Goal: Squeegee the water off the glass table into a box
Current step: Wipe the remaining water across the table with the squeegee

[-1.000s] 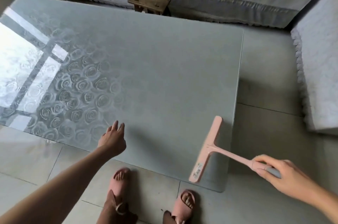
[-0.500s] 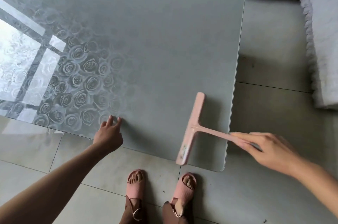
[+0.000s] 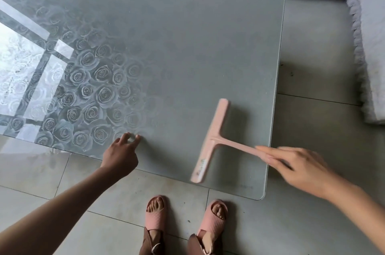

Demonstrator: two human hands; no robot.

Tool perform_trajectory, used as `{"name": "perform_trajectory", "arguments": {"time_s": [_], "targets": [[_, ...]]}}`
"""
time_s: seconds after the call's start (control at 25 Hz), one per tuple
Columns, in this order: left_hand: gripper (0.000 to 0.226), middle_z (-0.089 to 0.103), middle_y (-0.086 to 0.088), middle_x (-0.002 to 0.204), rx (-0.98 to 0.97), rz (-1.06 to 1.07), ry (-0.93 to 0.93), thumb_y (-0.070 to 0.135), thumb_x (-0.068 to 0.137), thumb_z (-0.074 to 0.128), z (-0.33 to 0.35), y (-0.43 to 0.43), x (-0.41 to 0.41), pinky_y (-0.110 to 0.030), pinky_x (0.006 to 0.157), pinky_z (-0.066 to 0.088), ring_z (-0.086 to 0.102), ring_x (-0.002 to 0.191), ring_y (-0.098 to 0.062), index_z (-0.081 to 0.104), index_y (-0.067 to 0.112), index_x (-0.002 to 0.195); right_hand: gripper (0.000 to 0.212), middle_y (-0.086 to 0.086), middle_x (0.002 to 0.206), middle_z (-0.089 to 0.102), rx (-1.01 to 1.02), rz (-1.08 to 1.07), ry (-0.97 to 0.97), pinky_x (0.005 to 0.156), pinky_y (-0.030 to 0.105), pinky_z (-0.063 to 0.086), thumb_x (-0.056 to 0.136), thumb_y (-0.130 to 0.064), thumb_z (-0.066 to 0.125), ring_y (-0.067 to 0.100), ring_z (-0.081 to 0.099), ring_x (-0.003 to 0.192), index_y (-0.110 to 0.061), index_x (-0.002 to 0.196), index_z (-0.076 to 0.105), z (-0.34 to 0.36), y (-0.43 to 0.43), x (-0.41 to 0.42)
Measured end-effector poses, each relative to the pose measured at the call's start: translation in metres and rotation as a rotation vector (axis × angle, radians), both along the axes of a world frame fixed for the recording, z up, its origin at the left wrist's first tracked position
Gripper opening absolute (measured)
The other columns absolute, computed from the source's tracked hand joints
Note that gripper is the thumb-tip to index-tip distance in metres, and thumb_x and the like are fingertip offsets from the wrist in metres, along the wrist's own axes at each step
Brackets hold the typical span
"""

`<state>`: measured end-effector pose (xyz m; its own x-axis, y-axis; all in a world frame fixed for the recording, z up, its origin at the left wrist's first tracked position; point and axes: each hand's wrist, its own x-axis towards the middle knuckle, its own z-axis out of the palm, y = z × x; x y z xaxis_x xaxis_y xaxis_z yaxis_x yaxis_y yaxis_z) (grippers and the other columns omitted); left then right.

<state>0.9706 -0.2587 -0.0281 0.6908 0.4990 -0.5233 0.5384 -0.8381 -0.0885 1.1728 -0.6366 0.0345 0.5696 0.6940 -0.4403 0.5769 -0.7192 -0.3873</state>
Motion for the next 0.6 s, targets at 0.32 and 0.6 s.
{"name": "perform_trajectory", "arguments": {"time_s": [0.32,0.6], "targets": [[0.056,0.048,-0.004,0.138,-0.189,0.106,-0.275,-0.004,0.087,0.042,0.001,0.014,-0.013,-0.038,0.098,0.045,0.048,0.123,-0.023,0.055,0.024,0.135,0.04,-0.006,0.119,0.062,0.017,0.076,0.083,0.083,0.035,0.047,0.099,-0.042,0.033,0.023,0.059,0.108,-0.051,0.138,0.033,-0.031,0.124,-0.049],[0.058,0.037,-0.018,0.146,-0.089,0.341,-0.404,-0.01,0.084,0.047,0.009,0.063,-0.052,-0.047,0.106,0.037,0.036,0.132,-0.037,0.043,0.002,0.14,0.046,-0.015,0.083,0.058,-0.094,0.079,-0.062,0.063,0.031,0.046,0.09,-0.058,0.018,0.013,0.063,0.081,-0.066,0.134,0.016,-0.006,0.088,-0.033]]}}
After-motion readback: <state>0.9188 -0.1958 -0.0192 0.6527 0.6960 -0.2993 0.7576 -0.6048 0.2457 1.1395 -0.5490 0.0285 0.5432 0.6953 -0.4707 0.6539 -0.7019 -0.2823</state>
